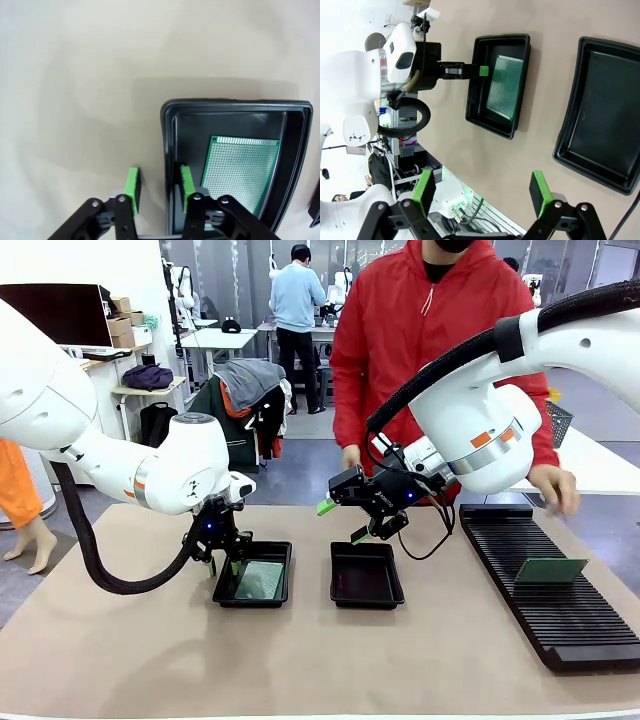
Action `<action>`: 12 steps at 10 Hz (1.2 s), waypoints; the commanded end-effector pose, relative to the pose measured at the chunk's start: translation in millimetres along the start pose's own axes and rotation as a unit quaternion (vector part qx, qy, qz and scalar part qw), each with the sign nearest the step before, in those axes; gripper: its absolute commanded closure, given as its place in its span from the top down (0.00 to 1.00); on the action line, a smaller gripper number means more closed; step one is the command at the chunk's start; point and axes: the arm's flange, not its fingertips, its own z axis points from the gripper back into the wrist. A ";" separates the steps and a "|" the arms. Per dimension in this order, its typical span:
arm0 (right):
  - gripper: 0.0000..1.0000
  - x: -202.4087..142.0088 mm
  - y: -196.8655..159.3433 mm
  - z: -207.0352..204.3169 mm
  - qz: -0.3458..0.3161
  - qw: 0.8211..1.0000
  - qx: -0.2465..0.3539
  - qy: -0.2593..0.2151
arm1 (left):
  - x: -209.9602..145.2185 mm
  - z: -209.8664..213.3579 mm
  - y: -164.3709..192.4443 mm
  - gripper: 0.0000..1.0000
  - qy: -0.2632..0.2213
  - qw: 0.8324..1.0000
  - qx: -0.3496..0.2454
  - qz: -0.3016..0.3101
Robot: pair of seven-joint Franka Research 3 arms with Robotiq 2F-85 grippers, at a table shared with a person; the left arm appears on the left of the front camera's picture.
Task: Inspect and transfer BCBs to ESD trays.
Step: Pick up the ESD tray and place it on the left side of the table.
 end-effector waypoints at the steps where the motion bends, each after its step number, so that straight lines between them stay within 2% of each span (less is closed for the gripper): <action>1: 1.00 1.2 3.0 1.0 -0.006 1.000 -0.008 0.001 | -2.3 2.4 3.7 0.48 -0.009 1.000 -0.008 -0.009; 2: 1.00 1.2 3.0 1.0 -0.006 1.000 -0.008 0.001 | -2.2 2.4 3.6 0.30 -0.009 1.000 -0.008 -0.009; 3: 1.00 1.2 3.0 1.0 -0.006 1.000 -0.008 0.001 | -1.7 2.4 3.6 0.39 -0.007 1.000 -0.009 -0.009; 4: 1.00 1.2 3.0 1.0 -0.006 1.000 -0.008 0.001 | -1.4 2.6 3.1 0.21 -0.007 1.000 -0.010 -0.010; 5: 1.00 1.2 3.0 1.0 -0.006 1.000 -0.008 0.001 | -1.0 3.7 2.8 0.30 -0.007 1.000 -0.010 -0.010; 6: 1.00 1.2 3.0 1.0 -0.006 1.000 -0.008 0.001 | -0.9 4.0 1.9 0.13 -0.007 1.000 -0.010 -0.010; 7: 1.00 1.2 3.0 1.0 -0.006 1.000 -0.008 0.001 | -0.9 5.5 2.1 0.22 -0.007 1.000 -0.010 -0.010; 8: 1.00 1.2 3.0 1.0 -0.006 1.000 -0.008 0.001 | -0.8 5.8 2.1 0.04 -0.005 1.000 -0.011 -0.010; 9: 1.00 1.2 3.0 1.0 -0.006 1.000 -0.008 0.001 | -0.6 6.9 2.6 0.13 -0.004 1.000 -0.011 -0.009; 10: 1.00 1.2 3.0 1.0 -0.006 1.000 -0.008 0.001 | -1.0 7.5 2.4 0.00 -0.004 1.000 -0.011 -0.008; 11: 1.00 1.2 3.0 1.0 -0.006 1.000 -0.008 0.001 | -1.1 8.6 2.6 0.04 -0.003 1.000 -0.011 -0.007; 12: 1.00 1.2 3.0 1.0 -0.006 1.000 -0.008 0.001 | -1.4 9.0 2.6 0.00 -0.003 1.000 -0.010 -0.006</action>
